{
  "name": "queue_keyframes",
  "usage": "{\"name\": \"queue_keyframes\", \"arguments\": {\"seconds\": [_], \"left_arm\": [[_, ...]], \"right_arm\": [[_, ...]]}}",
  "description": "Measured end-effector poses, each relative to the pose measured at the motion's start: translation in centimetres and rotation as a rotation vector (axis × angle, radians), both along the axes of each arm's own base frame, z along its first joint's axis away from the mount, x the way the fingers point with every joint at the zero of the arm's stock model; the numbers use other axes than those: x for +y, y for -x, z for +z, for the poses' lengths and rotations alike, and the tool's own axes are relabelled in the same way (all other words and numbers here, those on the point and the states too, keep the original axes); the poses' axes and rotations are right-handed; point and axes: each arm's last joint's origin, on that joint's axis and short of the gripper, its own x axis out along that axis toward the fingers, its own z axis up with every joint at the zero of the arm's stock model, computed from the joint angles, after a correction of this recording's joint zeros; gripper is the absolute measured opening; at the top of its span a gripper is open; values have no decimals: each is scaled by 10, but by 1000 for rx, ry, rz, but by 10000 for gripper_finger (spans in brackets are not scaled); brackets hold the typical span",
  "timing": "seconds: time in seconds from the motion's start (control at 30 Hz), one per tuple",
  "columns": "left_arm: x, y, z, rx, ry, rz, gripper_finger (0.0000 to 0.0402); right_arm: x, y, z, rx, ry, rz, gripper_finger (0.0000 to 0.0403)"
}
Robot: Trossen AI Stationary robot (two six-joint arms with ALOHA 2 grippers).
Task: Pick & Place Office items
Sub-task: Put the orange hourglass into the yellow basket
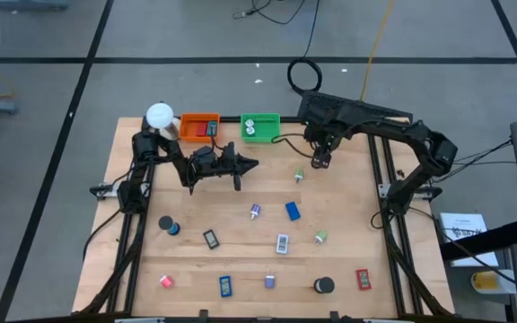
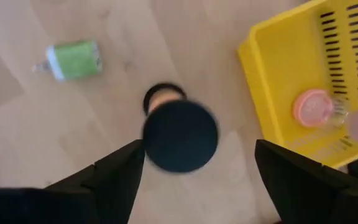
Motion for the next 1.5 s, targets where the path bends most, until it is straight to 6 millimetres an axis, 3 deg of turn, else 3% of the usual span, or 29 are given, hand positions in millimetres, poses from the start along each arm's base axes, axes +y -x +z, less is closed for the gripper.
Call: {"name": "queue_keyframes", "arguments": {"seconds": [0.43,0.7,0.9,1.07,1.3,1.5], "left_arm": [[-1,0,-1,11,-2,-4,26],[-1,0,-1,16,0,-3,26],[-1,-1,-1,16,-5,-2,26],[-1,0,-1,17,-8,-2,26],[-1,-1,-1,16,-8,-2,26],[-1,-1,-1,17,-7,-2,26]], "right_arm": [[-12,-10,-19,-42,-71,4,283],[-13,-8,-16,-30,-42,24,286],[-4,-12,-16,48,-3,332,285],[11,-15,-34,90,11,604,283],[25,-14,-69,166,117,732,270],[25,-16,-82,157,158,761,267]]}}
